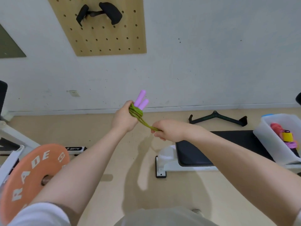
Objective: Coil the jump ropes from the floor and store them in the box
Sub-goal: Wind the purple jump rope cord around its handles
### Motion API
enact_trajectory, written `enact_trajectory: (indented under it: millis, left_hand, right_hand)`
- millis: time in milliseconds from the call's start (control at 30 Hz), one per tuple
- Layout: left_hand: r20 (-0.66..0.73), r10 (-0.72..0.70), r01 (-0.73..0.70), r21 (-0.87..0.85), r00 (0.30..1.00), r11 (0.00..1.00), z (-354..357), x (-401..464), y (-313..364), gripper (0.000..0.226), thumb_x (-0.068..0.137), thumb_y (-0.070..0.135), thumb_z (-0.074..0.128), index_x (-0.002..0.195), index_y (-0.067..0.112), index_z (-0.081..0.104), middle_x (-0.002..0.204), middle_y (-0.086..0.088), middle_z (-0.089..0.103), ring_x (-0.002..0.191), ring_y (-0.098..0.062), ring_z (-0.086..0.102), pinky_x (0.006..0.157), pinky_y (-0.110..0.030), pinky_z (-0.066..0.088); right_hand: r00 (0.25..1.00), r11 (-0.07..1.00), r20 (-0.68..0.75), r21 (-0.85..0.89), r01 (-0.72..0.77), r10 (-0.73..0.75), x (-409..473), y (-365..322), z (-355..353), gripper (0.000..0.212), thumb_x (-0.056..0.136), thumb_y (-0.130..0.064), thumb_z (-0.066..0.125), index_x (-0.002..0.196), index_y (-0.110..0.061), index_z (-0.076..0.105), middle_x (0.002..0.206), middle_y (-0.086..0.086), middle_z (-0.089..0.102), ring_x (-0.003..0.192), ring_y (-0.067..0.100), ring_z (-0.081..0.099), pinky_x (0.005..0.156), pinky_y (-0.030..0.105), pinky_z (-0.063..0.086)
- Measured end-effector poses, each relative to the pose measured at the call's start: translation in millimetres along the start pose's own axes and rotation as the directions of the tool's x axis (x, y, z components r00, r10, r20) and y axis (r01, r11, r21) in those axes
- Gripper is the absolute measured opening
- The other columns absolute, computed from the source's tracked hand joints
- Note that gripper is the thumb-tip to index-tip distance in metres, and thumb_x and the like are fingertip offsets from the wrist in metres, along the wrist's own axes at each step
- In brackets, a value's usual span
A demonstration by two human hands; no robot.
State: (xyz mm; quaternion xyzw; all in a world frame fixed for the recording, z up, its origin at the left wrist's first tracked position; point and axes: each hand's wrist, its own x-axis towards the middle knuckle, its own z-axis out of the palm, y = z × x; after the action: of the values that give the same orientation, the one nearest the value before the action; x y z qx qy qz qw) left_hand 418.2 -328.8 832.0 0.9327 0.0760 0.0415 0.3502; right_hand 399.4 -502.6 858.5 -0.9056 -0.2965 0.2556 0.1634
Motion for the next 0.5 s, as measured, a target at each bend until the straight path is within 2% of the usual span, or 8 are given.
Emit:
enact_trajectory:
  millis: [100, 167, 233, 300, 367, 433, 500]
  left_hand:
    - [0.224, -0.02, -0.054, 0.32, 0.974, 0.946, 16, -2, -19, 0.017, 0.085, 0.041, 0.047, 0.093, 0.026, 0.045, 0.095, -0.004, 0.063, 0.089, -0.03, 0.058, 0.075, -0.034, 0.05]
    - [0.385, 0.017, -0.219, 0.489, 0.923, 0.845, 25, -11, -14, 0.021, 0.083, 0.037, 0.052, 0.102, 0.028, 0.047, 0.103, -0.007, 0.061, 0.097, -0.031, 0.059, 0.074, -0.034, 0.049]
    - [0.504, 0.105, -0.402, 0.527, 0.857, 0.749, 28, -23, 3, 0.028, 0.085, 0.031, 0.051, 0.113, 0.026, 0.049, 0.108, -0.011, 0.059, 0.099, -0.033, 0.059, 0.073, -0.034, 0.045]
    - [0.586, 0.206, -0.544, 0.488, 0.784, 0.683, 22, -36, 26, 0.035, 0.087, 0.027, 0.049, 0.121, 0.023, 0.048, 0.111, -0.011, 0.057, 0.1, -0.035, 0.058, 0.07, -0.033, 0.041]
    - [0.63, 0.308, -0.649, 0.428, 0.713, 0.628, 13, -48, 43, 0.032, 0.086, 0.024, 0.049, 0.118, 0.021, 0.046, 0.109, -0.009, 0.055, 0.096, -0.035, 0.057, 0.064, -0.029, 0.033]
    - [0.656, 0.384, -0.721, 0.374, 0.65, 0.583, 6, -56, 53, 0.029, 0.084, 0.021, 0.05, 0.112, 0.021, 0.043, 0.105, -0.005, 0.054, 0.088, -0.033, 0.054, 0.056, -0.028, 0.025]
    - [0.652, 0.382, -0.7, 0.332, 0.655, 0.632, 3, -59, 54, 0.035, 0.084, 0.018, 0.052, 0.118, 0.018, 0.043, 0.105, -0.006, 0.056, 0.09, -0.031, 0.054, 0.056, -0.028, 0.027]
  right_hand:
    - [1.0, 0.953, -0.019, -0.304, 0.016, -0.023, -5, -17, -7, 0.022, 0.098, -0.024, 0.041, 0.088, -0.009, 0.055, 0.068, 0.002, 0.041, 0.075, 0.024, 0.044, 0.056, 0.028, 0.029]
    - [0.996, 0.897, -0.043, -0.438, 0.056, -0.084, -9, -24, -18, 0.026, 0.097, -0.028, 0.045, 0.078, -0.013, 0.054, 0.064, -0.004, 0.034, 0.07, 0.023, 0.044, 0.05, 0.026, 0.027]
    - [0.99, 0.853, -0.062, -0.517, 0.077, -0.127, -14, -25, -38, 0.025, 0.093, -0.034, 0.05, 0.077, -0.015, 0.054, 0.062, -0.005, 0.035, 0.064, 0.021, 0.044, 0.046, 0.024, 0.024]
    - [0.99, 0.867, -0.099, -0.497, 0.043, -0.106, -23, -20, -60, 0.026, 0.086, -0.041, 0.06, 0.075, -0.019, 0.054, 0.059, -0.008, 0.038, 0.057, 0.013, 0.041, 0.047, 0.023, 0.025]
    - [0.987, 0.921, -0.147, -0.39, -0.003, -0.059, -30, -9, -73, 0.034, 0.076, -0.047, 0.069, 0.068, -0.019, 0.053, 0.056, -0.009, 0.042, 0.054, 0.007, 0.039, 0.048, 0.024, 0.028]
    - [0.984, 0.97, -0.171, -0.244, 0.012, -0.055, -30, 1, -74, 0.036, 0.07, -0.046, 0.075, 0.062, -0.019, 0.052, 0.054, -0.009, 0.043, 0.048, 0.007, 0.039, 0.046, 0.019, 0.028]
    - [0.982, 0.997, -0.183, -0.071, 0.036, -0.048, -27, 9, -70, 0.035, 0.068, -0.038, 0.079, 0.058, -0.021, 0.05, 0.053, -0.009, 0.042, 0.045, 0.004, 0.039, 0.044, 0.015, 0.028]
